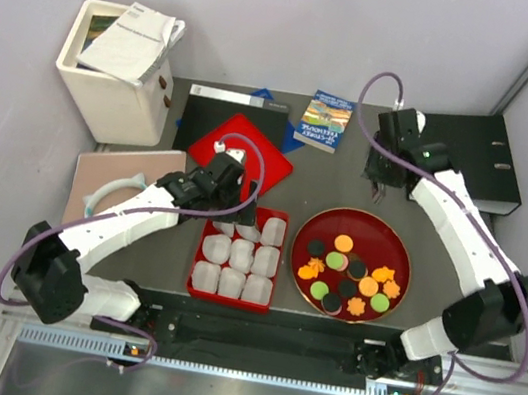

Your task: Pack the cookies

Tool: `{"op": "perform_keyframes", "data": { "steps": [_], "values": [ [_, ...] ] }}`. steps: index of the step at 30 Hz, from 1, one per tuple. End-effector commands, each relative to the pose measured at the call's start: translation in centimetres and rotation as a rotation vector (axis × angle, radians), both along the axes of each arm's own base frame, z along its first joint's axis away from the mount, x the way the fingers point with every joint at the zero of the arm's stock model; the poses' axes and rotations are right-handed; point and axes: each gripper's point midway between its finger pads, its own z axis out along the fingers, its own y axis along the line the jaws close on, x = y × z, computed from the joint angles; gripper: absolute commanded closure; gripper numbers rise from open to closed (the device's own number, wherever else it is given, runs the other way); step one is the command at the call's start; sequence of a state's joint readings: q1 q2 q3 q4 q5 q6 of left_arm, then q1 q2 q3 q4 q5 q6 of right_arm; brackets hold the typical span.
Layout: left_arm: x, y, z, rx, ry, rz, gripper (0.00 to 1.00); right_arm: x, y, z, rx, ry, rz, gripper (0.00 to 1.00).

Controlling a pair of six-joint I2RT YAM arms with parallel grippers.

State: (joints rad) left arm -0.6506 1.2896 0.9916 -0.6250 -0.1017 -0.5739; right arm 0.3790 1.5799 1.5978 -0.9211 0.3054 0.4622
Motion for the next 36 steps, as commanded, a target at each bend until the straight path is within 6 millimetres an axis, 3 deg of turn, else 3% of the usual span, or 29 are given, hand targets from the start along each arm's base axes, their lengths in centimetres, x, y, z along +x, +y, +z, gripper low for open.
{"op": "perform_keyframes", "data": {
  "steps": [1, 2, 4, 8, 15, 23, 36],
  "values": [
    [0.5, -0.3, 0.8, -0.033, -0.039, 0.007, 0.01, -6.4, -0.9, 2.8, -0.065, -0.067, 0.073, 0.58],
    [0.6, -0.4, 0.9, -0.034, -0.042, 0.006, 0.01, -7.9, -1.2, 2.0, -0.068, -0.048, 0.083, 0.58],
    [0.6, -0.4, 0.8, -0.034, -0.043, 0.0, 0.01, -10.8, -1.7, 2.5, -0.034, -0.048, 0.087, 0.58],
    [0.8, -0.7, 0.8, -0.04, -0.05, -0.014, 0.01, -15.2, -3.3, 1.8, -0.026, -0.006, 0.075, 0.57],
    [1.2, -1.3, 0.8, -0.042, -0.037, -0.027, 0.01, -19.6, -4.4, 0.4, 0.006, 0.063, 0.081, 0.52],
    [0.8, -1.7, 0.7, -0.069, -0.016, -0.016, 0.01, -22.4, -4.7, -2.3, 0.038, 0.131, 0.094, 0.46],
    [-0.1, -1.7, -0.5, -0.089, 0.029, -0.005, 0.01, -22.9, -1.8, -5.4, 0.095, 0.191, 0.183, 0.39]
  ]
}}
